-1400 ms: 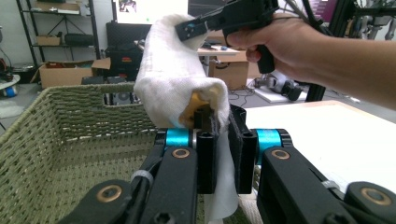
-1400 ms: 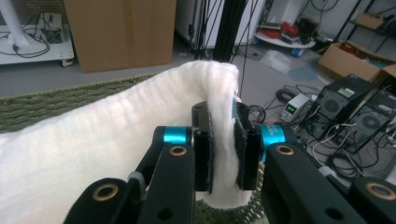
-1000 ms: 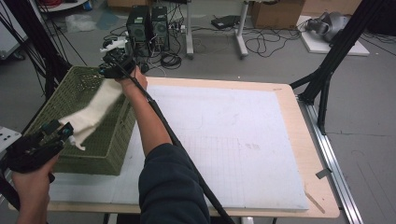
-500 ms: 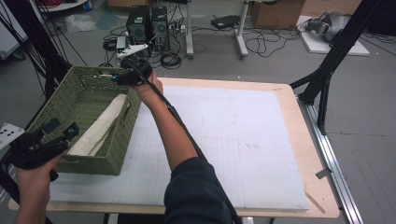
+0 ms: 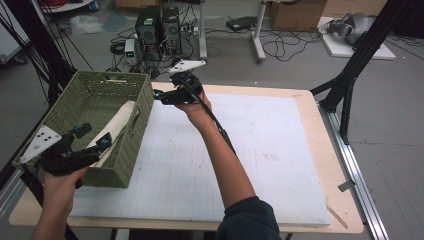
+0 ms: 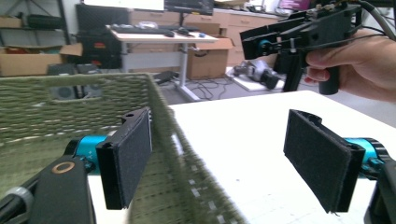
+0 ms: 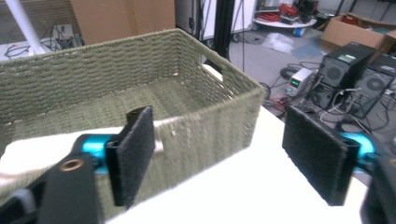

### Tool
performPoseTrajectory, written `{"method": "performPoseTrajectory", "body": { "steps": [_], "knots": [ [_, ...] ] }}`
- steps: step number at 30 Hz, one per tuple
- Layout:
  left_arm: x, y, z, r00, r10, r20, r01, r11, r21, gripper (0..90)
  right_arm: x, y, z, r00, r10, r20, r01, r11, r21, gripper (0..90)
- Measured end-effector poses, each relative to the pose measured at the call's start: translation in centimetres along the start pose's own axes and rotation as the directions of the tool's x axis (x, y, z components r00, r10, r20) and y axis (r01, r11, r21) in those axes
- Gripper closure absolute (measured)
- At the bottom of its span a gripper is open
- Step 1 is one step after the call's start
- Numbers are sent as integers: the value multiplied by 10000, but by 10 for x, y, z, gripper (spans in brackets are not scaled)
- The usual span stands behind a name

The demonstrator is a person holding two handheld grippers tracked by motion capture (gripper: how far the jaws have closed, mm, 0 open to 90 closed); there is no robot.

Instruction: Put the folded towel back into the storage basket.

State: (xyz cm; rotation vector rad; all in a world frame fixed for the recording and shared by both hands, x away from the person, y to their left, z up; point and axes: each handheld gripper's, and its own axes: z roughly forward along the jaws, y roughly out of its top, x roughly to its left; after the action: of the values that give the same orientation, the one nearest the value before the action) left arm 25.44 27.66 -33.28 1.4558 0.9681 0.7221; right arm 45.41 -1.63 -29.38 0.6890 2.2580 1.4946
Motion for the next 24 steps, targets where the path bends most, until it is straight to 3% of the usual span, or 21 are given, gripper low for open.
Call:
{"method": "performPoseTrajectory", "body": {
  "steps": [7, 12, 13, 18, 23, 24],
  "knots": [
    [-14, 2, 14, 9982, 81, 592, -84, 10000, 39, 212, -11, -21, -48, 9993, 66, 357, -67, 10000, 18, 167],
    [-27, 2, 25, 9929, 49, 1188, -69, 9998, 166, 209, -16, -39, -85, 9970, 75, 766, -73, 10000, -31, 166],
    [-32, 2, 29, 9884, 83, 1514, -124, 9996, 259, 209, -17, -43, -92, 9962, 93, 860, -88, 9999, -67, 166],
    [-45, 0, 37, 9791, 170, 2028, -239, 9992, 320, 211, -17, -65, -126, 9907, -20, 1363, -5, 9998, 179, 166],
    [-62, -3, 45, 9593, 374, 2800, -506, 9979, 398, 214, -16, -93, -160, 9819, 189, 1882, -219, 9997, 140, 166],
    [-65, -3, 47, 9549, 367, 2948, -513, 9978, 421, 214, -16, -93, -160, 9819, 189, 1882, -219, 9997, 140, 166]
  ]
}}
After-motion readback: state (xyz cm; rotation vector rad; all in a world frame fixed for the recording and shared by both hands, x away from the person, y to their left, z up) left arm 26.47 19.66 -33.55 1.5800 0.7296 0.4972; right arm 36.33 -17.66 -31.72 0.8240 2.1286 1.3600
